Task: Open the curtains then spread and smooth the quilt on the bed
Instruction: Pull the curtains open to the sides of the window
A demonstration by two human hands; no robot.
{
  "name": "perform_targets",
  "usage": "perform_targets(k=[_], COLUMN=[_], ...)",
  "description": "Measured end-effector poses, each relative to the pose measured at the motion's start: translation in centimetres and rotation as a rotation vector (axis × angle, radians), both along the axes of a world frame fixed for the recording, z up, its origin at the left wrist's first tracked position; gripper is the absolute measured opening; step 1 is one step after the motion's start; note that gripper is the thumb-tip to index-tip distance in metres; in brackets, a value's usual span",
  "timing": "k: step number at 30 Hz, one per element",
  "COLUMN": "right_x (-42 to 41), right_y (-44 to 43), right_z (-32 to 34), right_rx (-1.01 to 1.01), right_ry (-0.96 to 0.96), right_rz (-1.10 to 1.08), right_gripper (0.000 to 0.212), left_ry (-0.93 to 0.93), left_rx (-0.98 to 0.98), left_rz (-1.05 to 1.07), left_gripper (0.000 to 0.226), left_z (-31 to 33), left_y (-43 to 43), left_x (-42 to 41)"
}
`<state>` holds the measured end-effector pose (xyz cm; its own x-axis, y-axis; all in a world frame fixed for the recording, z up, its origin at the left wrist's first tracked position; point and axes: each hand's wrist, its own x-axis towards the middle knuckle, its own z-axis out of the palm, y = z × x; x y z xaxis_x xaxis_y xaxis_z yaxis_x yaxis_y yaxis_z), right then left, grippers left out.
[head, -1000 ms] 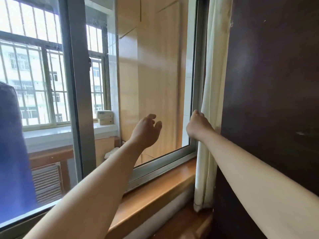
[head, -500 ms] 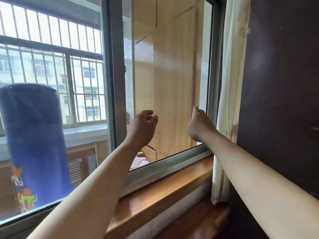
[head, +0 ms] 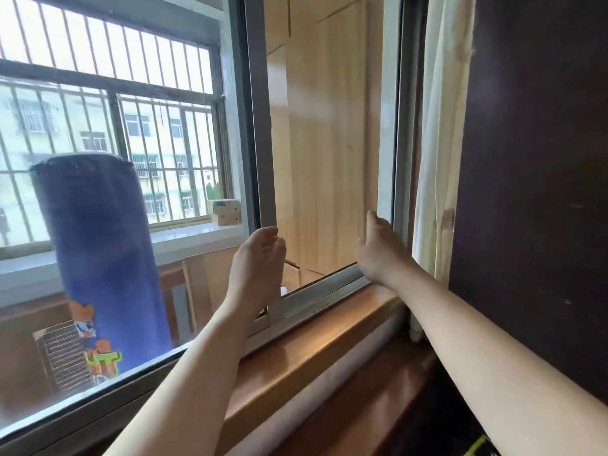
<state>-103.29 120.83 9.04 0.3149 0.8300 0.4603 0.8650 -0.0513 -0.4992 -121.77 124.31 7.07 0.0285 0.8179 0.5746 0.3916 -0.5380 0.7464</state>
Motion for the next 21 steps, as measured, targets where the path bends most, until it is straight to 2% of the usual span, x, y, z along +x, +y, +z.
perform_targets(k=[11, 21], right_x=[-3.1, 1.2], right_y=[-6.7, -15.8], right_z=[-3.7, -6.2], right_rx=[-0.009, 0.076], right_ry=[0.162, 0.261], right_rz=[-0.043, -0.249], right_gripper=[0.056, 0.055], left_ry=[-0.082, -0.112], left_rx=[-0.040, -0.091], left_rz=[-0.142, -0.339], left_gripper=[0.032, 0.030], left_z=[-3.4, -4.6], left_y=[-4.8, -10.9], left_x=[-2.8, 3.1])
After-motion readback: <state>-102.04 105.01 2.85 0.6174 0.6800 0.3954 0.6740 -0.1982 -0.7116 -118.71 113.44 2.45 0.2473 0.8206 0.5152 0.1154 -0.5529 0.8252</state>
